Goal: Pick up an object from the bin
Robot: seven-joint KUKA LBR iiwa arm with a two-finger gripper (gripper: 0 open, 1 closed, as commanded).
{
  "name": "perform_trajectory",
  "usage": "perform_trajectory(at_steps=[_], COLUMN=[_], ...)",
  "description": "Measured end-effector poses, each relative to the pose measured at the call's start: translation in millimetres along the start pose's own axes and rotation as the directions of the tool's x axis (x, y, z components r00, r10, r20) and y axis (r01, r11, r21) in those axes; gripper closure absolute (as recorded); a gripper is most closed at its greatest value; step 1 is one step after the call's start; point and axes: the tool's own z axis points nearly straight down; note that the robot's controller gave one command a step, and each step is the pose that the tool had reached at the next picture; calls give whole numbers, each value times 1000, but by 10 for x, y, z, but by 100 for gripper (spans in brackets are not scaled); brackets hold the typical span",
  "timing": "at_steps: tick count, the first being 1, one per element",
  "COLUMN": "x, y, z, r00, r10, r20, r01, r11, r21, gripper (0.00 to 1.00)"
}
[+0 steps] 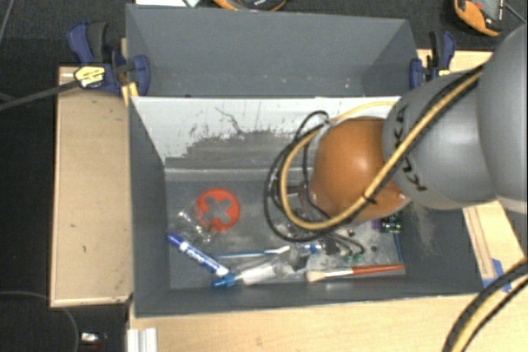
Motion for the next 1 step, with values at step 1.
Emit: perform_trajectory(at_steps=[1], x=[1], y=[1], z=[-295], r00=[1000], r10=[1], r20=[-2], r01=[-1], r11=[1000], r21=[0], gripper=[100])
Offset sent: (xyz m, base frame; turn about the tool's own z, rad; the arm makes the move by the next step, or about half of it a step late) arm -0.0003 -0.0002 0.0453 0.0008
